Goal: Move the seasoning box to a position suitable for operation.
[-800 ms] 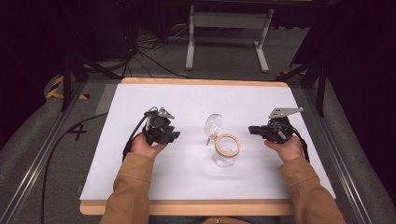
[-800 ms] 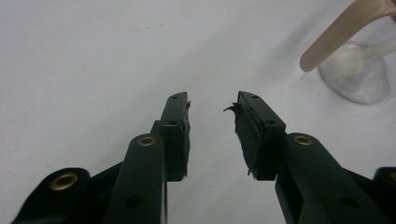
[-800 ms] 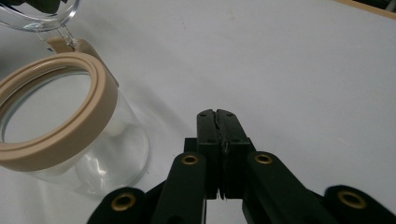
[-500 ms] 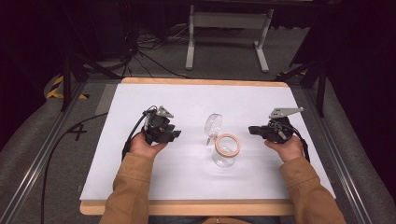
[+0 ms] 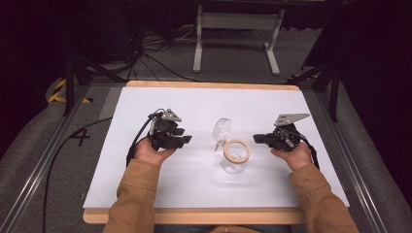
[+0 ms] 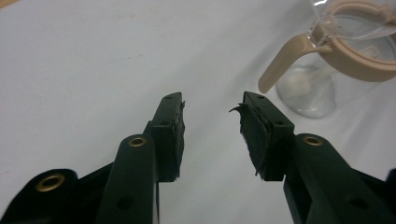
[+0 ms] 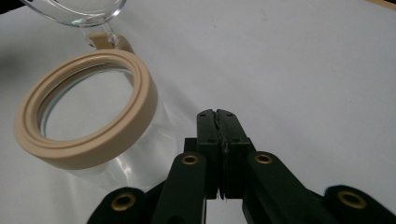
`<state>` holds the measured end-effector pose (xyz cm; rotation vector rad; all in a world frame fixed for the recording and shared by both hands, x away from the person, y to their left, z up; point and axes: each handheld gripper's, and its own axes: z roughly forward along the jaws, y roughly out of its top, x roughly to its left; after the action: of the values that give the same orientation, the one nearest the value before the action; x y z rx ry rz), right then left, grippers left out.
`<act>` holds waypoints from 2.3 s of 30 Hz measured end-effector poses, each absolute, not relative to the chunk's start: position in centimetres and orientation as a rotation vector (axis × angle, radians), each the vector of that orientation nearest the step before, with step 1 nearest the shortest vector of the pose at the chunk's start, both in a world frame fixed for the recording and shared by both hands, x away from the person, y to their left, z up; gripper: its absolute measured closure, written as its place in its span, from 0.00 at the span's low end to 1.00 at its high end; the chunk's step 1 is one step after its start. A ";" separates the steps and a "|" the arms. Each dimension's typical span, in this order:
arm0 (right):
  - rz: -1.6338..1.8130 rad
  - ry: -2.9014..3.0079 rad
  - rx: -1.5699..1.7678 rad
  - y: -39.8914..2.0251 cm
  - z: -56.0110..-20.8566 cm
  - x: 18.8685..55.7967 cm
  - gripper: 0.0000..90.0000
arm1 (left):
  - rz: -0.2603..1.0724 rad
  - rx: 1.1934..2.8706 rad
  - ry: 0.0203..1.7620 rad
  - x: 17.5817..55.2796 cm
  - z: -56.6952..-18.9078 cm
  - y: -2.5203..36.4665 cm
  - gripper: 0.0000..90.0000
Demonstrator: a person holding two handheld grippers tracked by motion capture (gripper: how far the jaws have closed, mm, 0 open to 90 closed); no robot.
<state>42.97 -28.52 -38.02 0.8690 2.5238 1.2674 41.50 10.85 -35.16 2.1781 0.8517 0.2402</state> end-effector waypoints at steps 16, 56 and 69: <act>1.232 2.648 0.793 -26.2 -39.0 42.7 0.98 | 0.229 2.180 0.807 40.5 -33.8 10.3 0.63; 1.172 2.746 0.799 -26.0 -39.3 39.3 0.99 | 0.168 2.188 0.746 42.5 -33.5 8.1 0.62; 1.142 2.791 0.782 -25.6 -39.2 38.3 0.99 | 0.152 2.196 0.734 42.8 -33.6 7.7 0.62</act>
<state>38.28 -25.62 -39.24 0.7822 2.7909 1.1422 42.76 7.65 -33.56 2.1957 0.7343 0.1524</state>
